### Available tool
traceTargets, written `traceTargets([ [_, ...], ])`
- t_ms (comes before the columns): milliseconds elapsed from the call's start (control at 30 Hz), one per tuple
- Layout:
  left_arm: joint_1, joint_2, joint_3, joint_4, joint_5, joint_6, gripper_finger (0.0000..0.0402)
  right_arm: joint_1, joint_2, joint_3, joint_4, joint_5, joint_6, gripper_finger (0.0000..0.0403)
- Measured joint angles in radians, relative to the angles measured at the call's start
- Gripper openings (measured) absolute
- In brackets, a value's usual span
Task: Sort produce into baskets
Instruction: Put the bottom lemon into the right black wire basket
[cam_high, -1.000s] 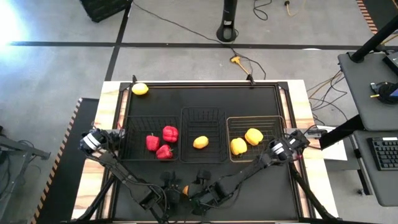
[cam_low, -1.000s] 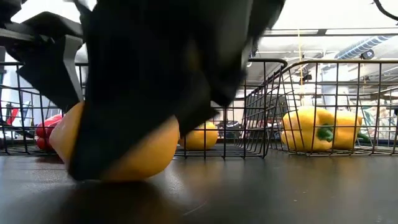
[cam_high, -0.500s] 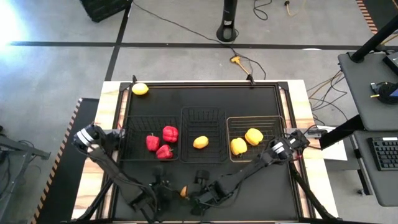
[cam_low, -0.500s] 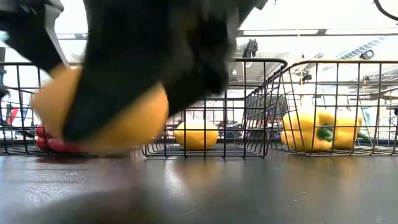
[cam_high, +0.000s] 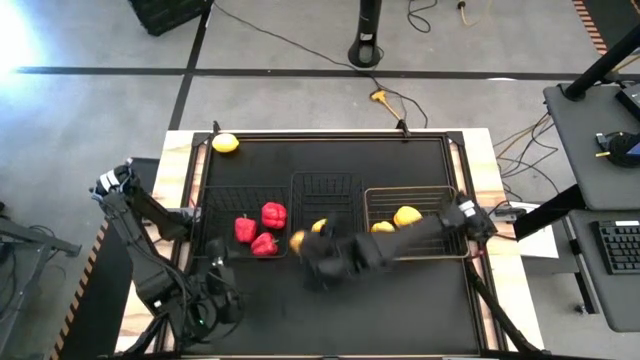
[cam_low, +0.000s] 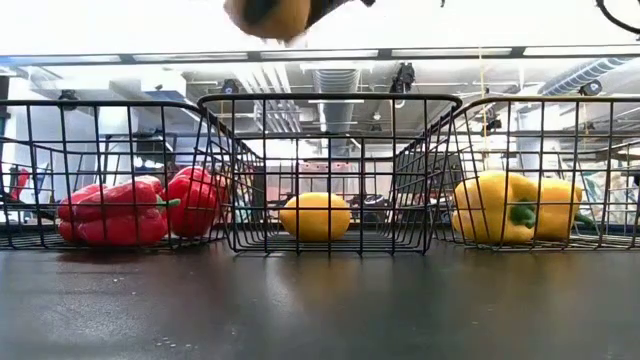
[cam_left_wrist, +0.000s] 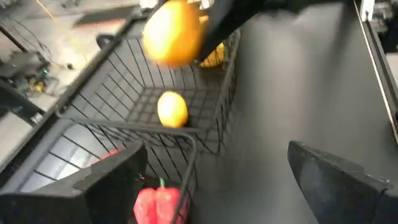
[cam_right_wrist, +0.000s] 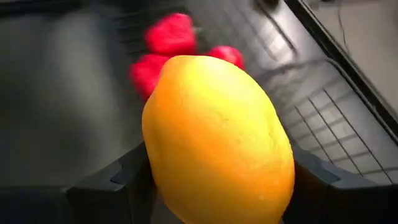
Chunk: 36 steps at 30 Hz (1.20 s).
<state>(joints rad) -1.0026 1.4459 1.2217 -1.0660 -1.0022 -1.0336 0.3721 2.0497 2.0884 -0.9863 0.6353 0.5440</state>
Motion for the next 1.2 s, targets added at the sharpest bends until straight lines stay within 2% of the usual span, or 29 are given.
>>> traceTargets([
  [233, 0.001, 0.014, -0.001, -0.002, -0.028, 0.003, 0.0369, -0.226, 0.059, -0.082, 0.003, -0.213, 0.05, 0.0253],
  [367, 0.0, 0.036, -0.002, -0.008, 0.0, 0.003, 0.0369, -0.292, 0.117, -0.119, 0.019, -0.284, 0.058, 0.0253],
  [533, 0.0, 0.043, -0.003, -0.018, 0.017, 0.003, 0.0369, -0.317, 0.15, -0.151, 0.022, -0.295, 0.047, 0.0249],
  [667, 0.0, 0.043, -0.003, -0.022, 0.017, 0.003, 0.0369, -0.332, 0.149, -0.182, 0.02, -0.288, 0.051, 0.0261],
  [800, 0.0, 0.043, -0.003, -0.021, 0.017, -0.004, 0.0369, -0.349, 0.149, -0.195, -0.002, -0.295, 0.113, 0.0273],
  [1067, 0.0, 0.043, -0.003, -0.018, 0.017, -0.009, 0.0368, -0.375, 0.149, -0.203, -0.004, -0.295, 0.152, 0.0269],
  [1200, 0.0, 0.043, -0.003, -0.028, -0.036, -0.012, 0.0368, -0.383, 0.149, -0.214, -0.005, -0.296, 0.138, 0.0293],
])
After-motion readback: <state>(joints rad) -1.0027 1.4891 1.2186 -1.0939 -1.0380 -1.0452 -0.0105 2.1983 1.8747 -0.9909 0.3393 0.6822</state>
